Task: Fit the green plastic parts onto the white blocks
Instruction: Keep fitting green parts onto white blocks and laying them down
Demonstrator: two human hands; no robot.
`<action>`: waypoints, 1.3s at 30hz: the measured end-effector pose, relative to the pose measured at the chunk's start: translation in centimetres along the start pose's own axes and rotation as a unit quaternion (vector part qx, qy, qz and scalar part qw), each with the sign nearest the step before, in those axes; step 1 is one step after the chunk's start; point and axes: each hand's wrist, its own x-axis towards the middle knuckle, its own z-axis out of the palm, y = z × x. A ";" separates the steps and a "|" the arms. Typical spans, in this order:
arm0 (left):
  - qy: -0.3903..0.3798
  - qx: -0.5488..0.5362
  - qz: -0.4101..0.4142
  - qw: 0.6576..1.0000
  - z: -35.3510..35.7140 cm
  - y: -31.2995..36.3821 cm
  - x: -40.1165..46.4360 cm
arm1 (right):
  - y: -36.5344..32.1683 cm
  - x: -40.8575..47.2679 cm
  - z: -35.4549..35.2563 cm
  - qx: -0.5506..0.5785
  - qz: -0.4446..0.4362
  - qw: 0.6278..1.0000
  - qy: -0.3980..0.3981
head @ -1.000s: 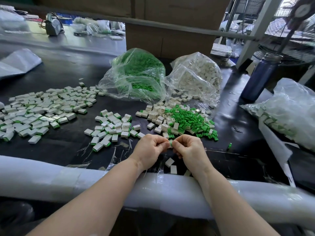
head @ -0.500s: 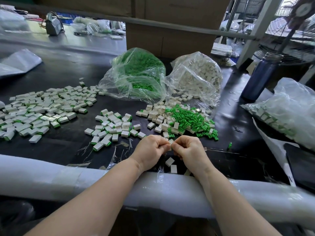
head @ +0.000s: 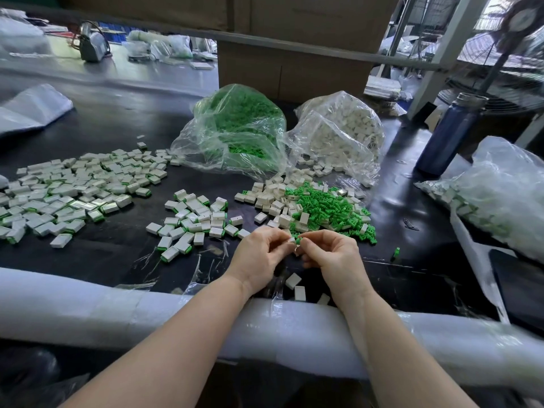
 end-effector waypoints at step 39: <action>-0.037 -0.082 -0.039 0.995 -0.5 1.8 -0.5 | -0.3 0.0 0.4 -0.036 0.005 0.993 -0.112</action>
